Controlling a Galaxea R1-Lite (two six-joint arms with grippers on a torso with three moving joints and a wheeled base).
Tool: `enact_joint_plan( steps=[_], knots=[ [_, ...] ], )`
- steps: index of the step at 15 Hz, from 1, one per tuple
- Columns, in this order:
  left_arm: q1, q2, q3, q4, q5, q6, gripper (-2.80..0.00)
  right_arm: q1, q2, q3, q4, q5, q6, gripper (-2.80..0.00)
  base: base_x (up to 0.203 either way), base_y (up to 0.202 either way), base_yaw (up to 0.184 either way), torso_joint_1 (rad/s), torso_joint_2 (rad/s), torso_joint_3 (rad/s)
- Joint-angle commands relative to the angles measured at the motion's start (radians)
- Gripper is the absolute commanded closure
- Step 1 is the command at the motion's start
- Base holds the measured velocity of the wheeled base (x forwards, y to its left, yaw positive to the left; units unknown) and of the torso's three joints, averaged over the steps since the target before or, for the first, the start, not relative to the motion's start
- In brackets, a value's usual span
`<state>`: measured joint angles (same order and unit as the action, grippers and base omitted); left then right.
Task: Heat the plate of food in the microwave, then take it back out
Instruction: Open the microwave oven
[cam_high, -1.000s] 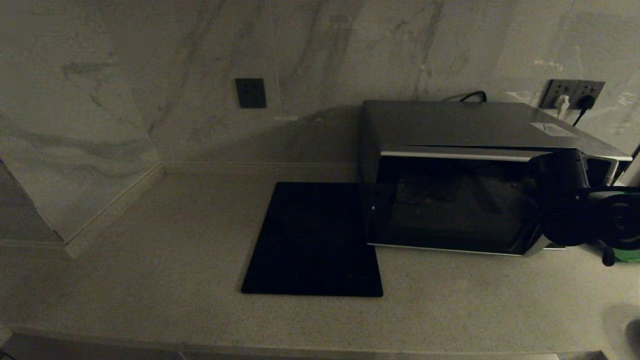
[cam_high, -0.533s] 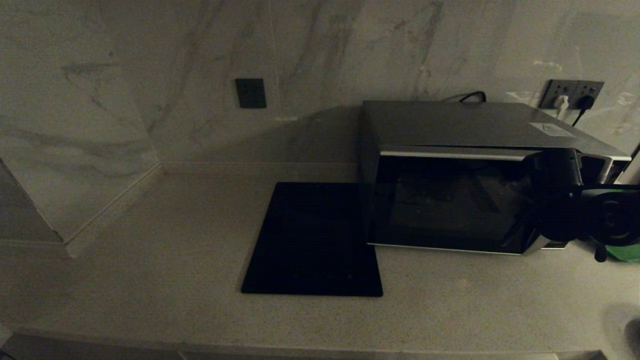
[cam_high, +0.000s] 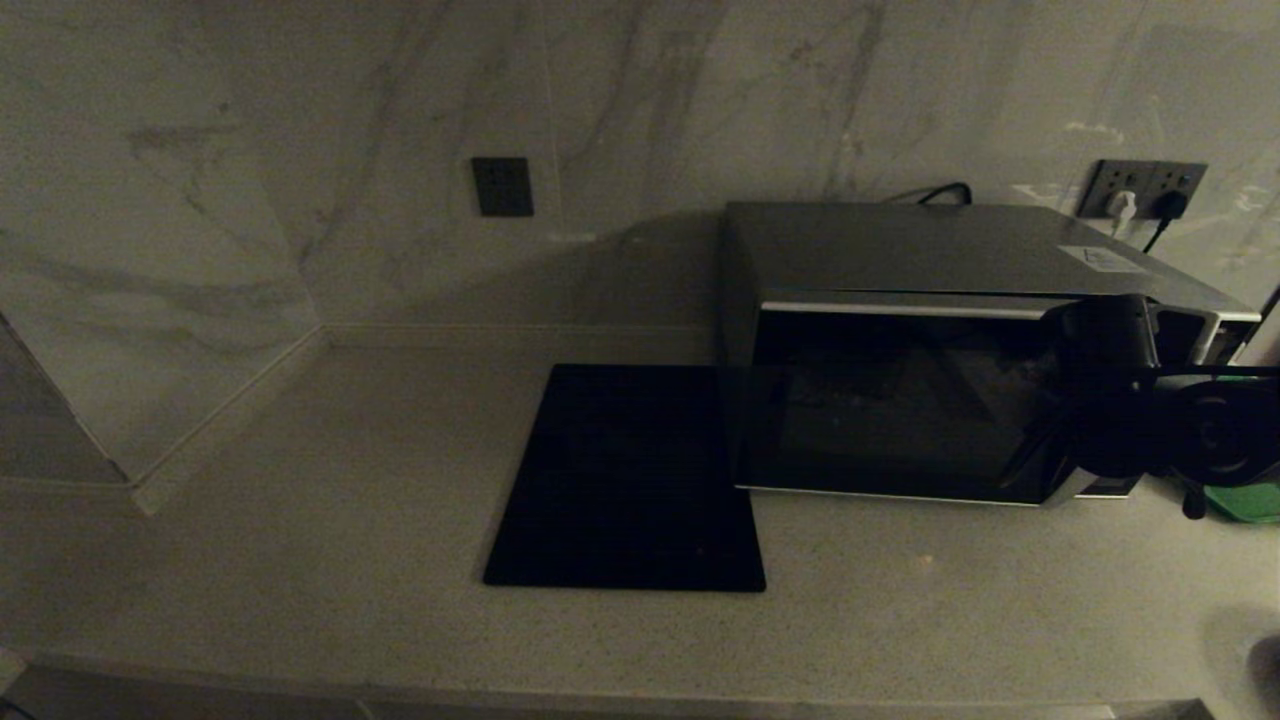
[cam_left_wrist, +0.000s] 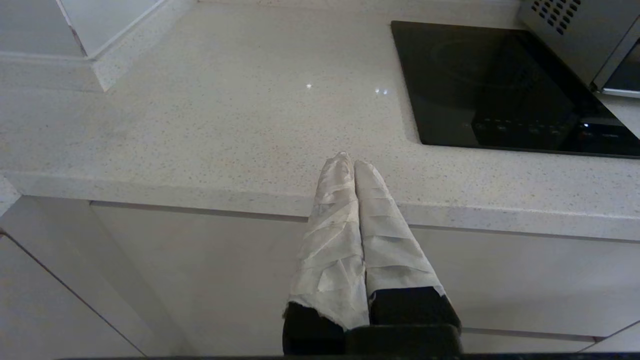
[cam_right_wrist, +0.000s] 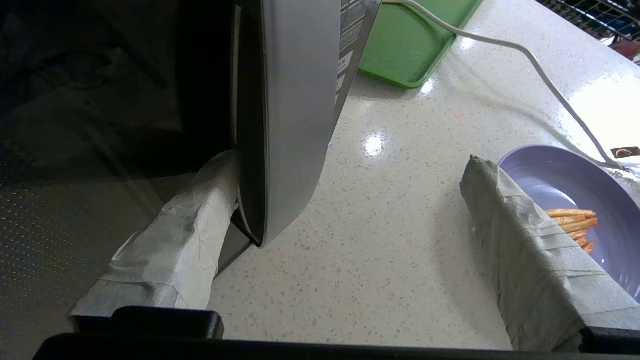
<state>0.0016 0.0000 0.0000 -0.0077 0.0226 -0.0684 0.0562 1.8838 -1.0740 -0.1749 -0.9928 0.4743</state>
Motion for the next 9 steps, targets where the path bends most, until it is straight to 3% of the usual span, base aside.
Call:
enact_joint_plan(
  steps=[1, 9],
  knots=[
    [0.001, 0.001, 0.0, 0.0, 0.0, -0.001, 0.0, -0.006, 0.001, 0.002, 0.0, -0.006, 0.003, 0.0, 0.0, 0.0, 0.0, 0.0, 0.0, 0.0],
    [0.0, 0.0, 0.0, 0.0, 0.0, -0.001, 0.0, -0.006, -0.01, 0.014, 0.001, -0.006, 0.003, 0.0, 0.0, 0.0, 0.0, 0.0, 0.0, 0.0]
  ],
)
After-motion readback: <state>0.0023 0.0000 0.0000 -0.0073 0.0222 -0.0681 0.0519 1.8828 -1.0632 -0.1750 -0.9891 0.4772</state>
